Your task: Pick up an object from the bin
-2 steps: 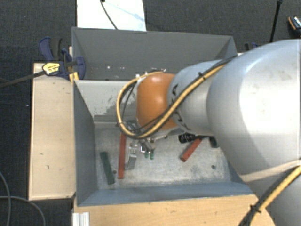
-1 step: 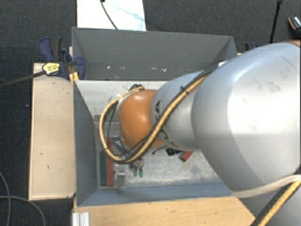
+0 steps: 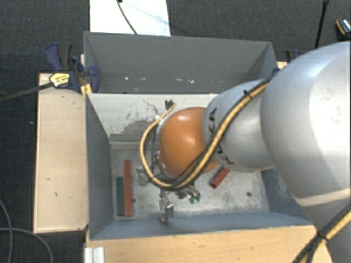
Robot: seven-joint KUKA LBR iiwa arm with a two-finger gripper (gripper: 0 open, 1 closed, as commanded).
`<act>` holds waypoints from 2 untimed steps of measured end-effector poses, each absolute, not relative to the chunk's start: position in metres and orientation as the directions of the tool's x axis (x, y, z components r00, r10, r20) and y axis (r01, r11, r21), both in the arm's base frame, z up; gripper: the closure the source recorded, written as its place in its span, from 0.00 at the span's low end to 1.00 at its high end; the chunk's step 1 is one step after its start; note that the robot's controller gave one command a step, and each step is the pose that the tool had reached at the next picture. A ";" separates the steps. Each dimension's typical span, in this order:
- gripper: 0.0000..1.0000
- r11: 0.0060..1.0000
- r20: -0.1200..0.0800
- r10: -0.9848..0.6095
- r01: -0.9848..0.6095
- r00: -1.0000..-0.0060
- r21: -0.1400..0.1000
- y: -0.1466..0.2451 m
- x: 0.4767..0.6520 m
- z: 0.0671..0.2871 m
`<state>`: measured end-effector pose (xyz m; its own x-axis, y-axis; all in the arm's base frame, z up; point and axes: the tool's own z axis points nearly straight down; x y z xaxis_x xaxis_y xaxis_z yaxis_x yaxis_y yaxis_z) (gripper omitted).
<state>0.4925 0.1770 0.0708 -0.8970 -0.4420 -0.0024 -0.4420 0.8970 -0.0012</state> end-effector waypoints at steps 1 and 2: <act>0.00 0.905 0.001 -0.424 -0.424 -0.905 -0.004 0.067 0.513 0.070; 1.00 0.903 0.000 -0.429 -0.429 -0.903 0.001 0.073 0.512 0.070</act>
Offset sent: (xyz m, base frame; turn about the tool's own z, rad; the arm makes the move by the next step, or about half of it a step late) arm 0.0190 -0.1040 -0.0008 0.0105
